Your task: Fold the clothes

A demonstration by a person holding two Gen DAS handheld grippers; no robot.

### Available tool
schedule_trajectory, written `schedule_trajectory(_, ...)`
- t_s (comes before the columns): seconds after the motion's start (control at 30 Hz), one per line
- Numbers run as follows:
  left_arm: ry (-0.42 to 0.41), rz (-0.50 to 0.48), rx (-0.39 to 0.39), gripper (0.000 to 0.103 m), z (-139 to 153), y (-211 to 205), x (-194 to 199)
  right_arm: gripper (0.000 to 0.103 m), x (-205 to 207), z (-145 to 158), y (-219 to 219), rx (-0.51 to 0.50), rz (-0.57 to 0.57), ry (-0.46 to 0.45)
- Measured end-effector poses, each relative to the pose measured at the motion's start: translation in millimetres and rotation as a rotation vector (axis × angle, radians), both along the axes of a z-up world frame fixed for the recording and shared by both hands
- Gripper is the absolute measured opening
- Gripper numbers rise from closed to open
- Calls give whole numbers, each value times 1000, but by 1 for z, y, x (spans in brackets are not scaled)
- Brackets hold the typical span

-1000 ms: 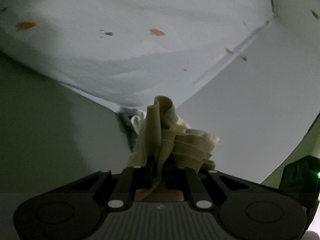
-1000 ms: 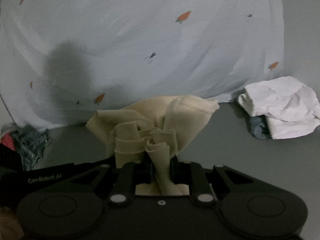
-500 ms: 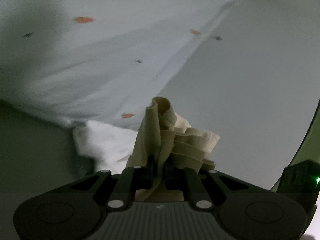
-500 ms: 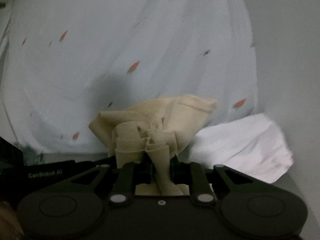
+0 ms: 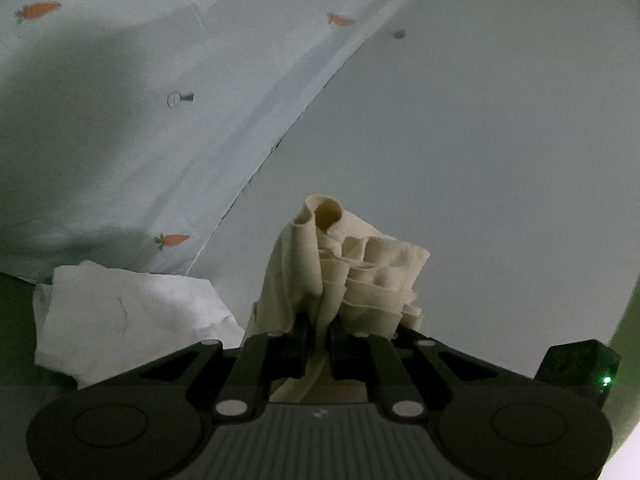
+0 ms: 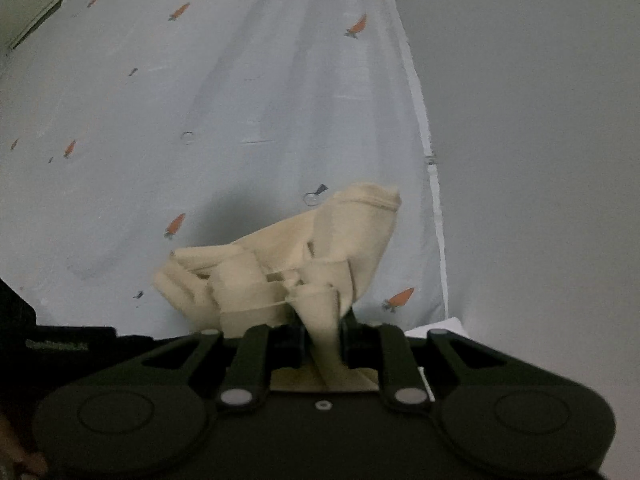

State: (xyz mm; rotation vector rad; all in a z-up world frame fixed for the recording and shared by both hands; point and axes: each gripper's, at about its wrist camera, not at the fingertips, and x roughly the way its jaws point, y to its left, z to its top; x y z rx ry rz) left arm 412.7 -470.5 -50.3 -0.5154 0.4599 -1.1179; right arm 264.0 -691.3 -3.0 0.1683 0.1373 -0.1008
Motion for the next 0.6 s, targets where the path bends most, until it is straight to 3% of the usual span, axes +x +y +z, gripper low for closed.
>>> schedule_trajectory(0.3,156,63,39,11,-43,-38,109,17,97,-40,-73,145,-8,83)
schedule_trajectory(0.47,228,143,55,10,-80,-61,188,17,167,-72,-103,121,-54,137)
schedule_trajectory(0.6,267,218,133,4,-116,-77,237,17,232,-110,-130,126,-119,232)
